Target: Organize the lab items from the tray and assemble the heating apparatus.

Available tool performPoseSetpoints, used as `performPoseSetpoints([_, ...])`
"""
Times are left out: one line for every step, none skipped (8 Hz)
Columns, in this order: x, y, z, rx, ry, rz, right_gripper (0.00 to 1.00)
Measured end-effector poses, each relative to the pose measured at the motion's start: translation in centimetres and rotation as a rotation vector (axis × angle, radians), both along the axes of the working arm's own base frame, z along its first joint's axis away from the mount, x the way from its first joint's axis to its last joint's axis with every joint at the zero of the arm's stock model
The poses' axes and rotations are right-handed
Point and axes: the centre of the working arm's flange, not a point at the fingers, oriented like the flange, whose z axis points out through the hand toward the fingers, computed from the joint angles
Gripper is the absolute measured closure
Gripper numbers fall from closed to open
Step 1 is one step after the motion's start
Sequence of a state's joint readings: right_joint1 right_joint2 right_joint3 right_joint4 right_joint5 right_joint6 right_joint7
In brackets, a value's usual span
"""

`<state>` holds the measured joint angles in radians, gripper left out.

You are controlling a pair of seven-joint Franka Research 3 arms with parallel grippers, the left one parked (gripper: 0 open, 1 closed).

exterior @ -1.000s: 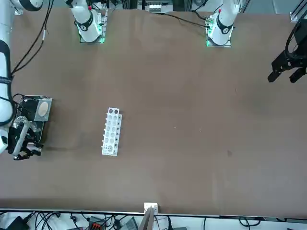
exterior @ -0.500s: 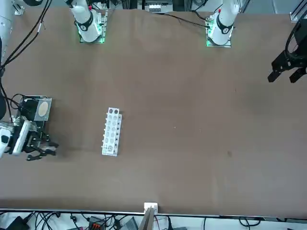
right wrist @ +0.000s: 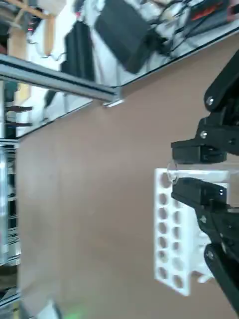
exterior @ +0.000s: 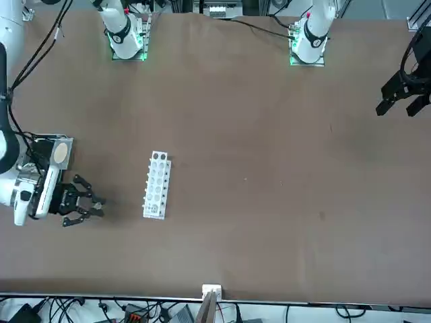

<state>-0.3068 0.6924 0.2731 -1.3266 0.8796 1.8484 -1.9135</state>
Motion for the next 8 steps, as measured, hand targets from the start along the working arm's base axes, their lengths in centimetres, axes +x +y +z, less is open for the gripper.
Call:
performPoseSetpoints([-0.1, 1.1, -0.1, 0.077, 0.007, 0.001, 0.78])
performPoseSetpoints([-0.2, 2.3, -0.9, 0.162, 0.021, 0.001, 0.78])
performPoseSetpoints([-0.2, 3.7, -1.9, 0.247, 0.033, 0.001, 0.78])
performPoseSetpoints([-0.2, 5.1, -3.0, 0.316, 0.047, -0.002, 0.78])
performPoseSetpoints([-0.2, 6.8, -4.2, 0.384, 0.05, 0.0, 0.78])
performPoseSetpoints([-0.3, 8.6, -5.4, 0.456, 0.044, 0.009, 0.78])
performPoseSetpoints([-0.4, 10.0, -6.3, 0.505, 0.035, 0.019, 0.78])
performPoseSetpoints([-0.5, 10.9, -6.9, 0.52, 0.031, 0.025, 0.78])
